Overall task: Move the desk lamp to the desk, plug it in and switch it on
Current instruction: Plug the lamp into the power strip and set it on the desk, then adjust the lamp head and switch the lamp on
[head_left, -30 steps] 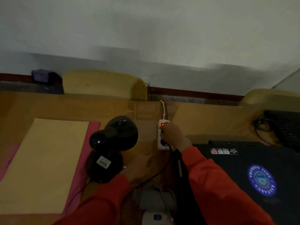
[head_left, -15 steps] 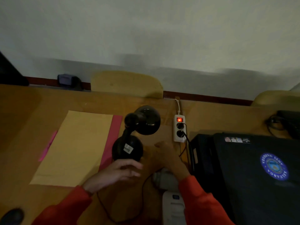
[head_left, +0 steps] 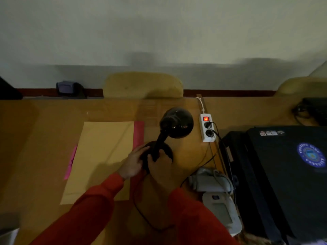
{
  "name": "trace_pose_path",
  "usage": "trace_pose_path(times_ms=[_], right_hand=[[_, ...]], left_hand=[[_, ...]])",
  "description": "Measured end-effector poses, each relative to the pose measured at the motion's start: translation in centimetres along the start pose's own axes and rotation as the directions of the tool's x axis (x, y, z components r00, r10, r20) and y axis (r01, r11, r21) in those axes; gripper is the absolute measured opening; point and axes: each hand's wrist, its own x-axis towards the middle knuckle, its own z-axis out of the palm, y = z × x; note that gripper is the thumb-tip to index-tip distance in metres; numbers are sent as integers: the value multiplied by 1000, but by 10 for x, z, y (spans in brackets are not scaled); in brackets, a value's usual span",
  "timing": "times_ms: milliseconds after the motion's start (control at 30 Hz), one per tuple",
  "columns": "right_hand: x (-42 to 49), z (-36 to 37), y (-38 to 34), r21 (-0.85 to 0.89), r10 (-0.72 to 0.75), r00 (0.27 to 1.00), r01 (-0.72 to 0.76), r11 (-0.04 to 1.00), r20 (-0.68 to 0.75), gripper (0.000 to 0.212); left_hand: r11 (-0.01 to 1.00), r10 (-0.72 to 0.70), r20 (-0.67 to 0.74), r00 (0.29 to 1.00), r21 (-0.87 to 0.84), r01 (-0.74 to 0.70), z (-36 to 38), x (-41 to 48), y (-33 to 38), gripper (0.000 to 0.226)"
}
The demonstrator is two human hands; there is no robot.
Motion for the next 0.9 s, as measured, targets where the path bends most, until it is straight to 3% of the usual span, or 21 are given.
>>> trace_pose_path(times_ms=[67, 167, 233, 400, 533, 667, 733, 900], right_hand=[[-5, 8, -4, -29, 8, 999, -9, 1000, -31, 25], [-8, 7, -6, -77, 20, 998, -25, 997, -56, 24], [-11, 1, -4, -94, 21, 999, -24, 995, -32, 25], [-28, -22, 6, -109, -46, 997, 52, 993, 56, 28], [-45, -34, 17, -171, -86, 993, 98, 980, 77, 29], [-56, -46, 32, -216, -86, 994, 98, 972, 63, 29], [-59, -54, 40, -248, -79, 995, 93, 964, 66, 28], [-65, -65, 55, -246, -103, 993, 114, 963, 56, 17]], left_hand=[[980, 61, 134, 989, 182, -85, 8, 9, -15, 59], [842, 95, 241, 966, 498, -207, 19, 12, -26, 59], [788, 151, 239, 959, 556, -263, 23, 7, -30, 57], [720, 98, 191, 977, 664, -202, 32, -14, -30, 61], [762, 170, 139, 976, 609, -220, 47, -38, -32, 60], [791, 152, 174, 973, 568, -225, 54, -57, -36, 65], [808, 177, 101, 979, 553, -203, 54, -66, -42, 69], [833, -5, 50, 999, 552, -23, 53, -84, -76, 74]])
